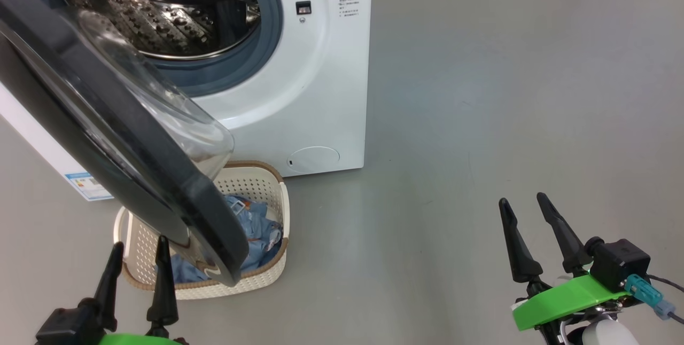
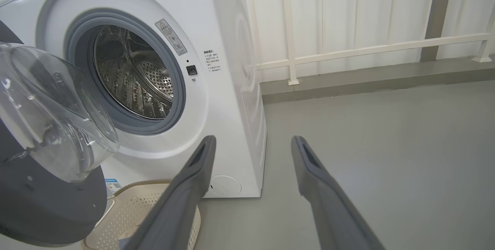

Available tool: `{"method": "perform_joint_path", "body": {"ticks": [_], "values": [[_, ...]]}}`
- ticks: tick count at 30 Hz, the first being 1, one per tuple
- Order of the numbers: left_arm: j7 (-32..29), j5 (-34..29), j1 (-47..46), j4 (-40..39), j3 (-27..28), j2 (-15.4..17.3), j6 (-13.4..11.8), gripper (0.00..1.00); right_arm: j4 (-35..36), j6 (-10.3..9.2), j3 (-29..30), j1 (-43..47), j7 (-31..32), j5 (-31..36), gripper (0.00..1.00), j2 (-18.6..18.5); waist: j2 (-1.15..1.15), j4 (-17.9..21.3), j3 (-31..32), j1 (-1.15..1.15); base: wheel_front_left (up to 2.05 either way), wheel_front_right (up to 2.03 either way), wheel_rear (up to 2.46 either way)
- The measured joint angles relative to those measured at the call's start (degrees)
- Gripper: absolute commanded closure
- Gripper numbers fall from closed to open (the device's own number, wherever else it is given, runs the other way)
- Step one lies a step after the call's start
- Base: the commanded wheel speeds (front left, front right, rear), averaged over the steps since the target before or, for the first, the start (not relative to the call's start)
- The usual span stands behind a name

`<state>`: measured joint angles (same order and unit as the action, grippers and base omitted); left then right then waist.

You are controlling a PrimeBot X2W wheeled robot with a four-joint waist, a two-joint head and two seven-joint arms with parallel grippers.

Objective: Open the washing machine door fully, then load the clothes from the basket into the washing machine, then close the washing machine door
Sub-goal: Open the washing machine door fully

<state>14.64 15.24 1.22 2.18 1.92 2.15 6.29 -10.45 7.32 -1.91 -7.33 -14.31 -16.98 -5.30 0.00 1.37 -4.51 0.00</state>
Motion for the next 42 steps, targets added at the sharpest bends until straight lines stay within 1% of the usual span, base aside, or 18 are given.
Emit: {"method": "perform_joint_path", "body": {"ticks": [3, 5, 9, 16, 26, 42], "values": [[0.0, 0.0, 0.0, 0.0, -0.2, 0.0, -0.1, 0.00, 0.3, 0.00, 0.9, 0.6, 0.0, 2.2, 0.00, 0.8, 0.00, -0.1, 0.1, 0.00, 0.00, 0.00, 0.00], [0.0, -0.2, 0.0, 0.0, -0.2, 0.0, -0.5, 0.00, 0.7, 0.00, 1.4, 0.6, 0.0, 4.7, 0.00, 1.4, 0.00, -0.3, 0.3, 0.00, 0.00, 0.00, 0.00], [0.0, -0.4, 0.1, 0.0, -0.6, 0.0, -0.5, 0.00, 0.7, 0.00, 2.8, 0.6, 0.0, 8.1, 0.00, 1.6, 0.00, -0.5, 0.4, 0.00, 0.00, 0.00, 0.00], [0.0, -0.4, 1.2, 0.1, -0.8, 0.0, -0.6, 0.00, 0.4, 0.00, 3.7, 1.4, 0.0, 11.6, 0.00, 1.9, 0.00, -0.8, 1.0, 0.00, 0.00, 0.00, 0.00], [0.0, -0.4, 1.4, 0.1, -0.9, 0.0, -0.7, 0.00, -0.5, 0.00, 4.7, 2.7, 0.0, 13.5, 0.00, 2.2, 0.00, -1.2, 1.8, 0.00, 0.00, 0.00, 0.00], [0.0, -0.4, 1.4, 0.3, -0.8, 0.0, -1.0, 0.00, -0.7, 0.00, 4.7, 2.7, 0.0, 13.5, 0.00, 2.4, 0.00, -1.2, 1.4, 0.00, 0.00, 0.00, 0.00]]}}
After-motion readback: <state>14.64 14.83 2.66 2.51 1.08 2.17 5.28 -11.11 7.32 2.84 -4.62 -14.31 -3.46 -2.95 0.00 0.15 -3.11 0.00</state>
